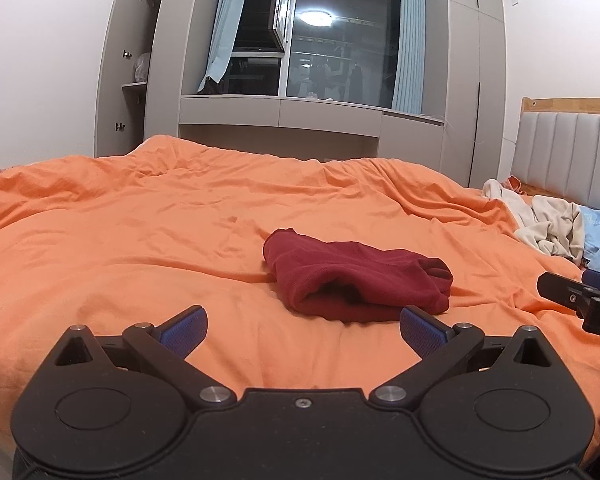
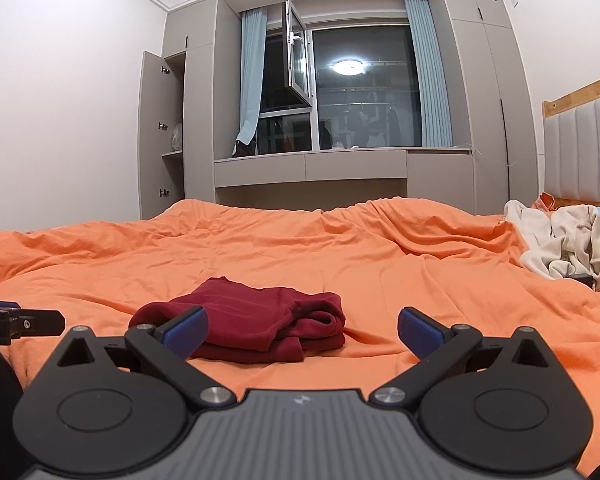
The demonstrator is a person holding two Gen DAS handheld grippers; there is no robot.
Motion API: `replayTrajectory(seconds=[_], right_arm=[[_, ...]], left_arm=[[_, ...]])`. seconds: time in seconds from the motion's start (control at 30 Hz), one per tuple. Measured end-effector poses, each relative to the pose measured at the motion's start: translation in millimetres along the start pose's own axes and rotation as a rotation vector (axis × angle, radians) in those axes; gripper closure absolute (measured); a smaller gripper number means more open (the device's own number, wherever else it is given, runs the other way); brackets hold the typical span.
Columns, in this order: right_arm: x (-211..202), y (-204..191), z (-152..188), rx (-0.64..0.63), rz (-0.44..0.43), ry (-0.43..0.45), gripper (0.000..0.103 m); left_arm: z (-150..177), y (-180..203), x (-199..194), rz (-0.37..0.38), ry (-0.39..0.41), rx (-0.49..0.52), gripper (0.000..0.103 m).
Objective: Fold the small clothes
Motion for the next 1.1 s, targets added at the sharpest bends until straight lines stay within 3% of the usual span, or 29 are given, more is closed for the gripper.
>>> replayTrajectory(seconds=[1.1], right_arm=[[-0.2,3.1,1.4,-0.003,0.003,-0.004,0.000]], left_arm=[[0.2,0.5,1.2,-0.005,-0.005,-0.009,0.001]])
Point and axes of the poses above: each gripper's, at about its wrist camera, not at the fingertips, and x roughly the way its jaws point, y to its right, z to its underside, the point moved 2 cm from there along x, roughly the way its jaws point, and after that the axes turned 4 degrees about -x, right-handed, at the moved point
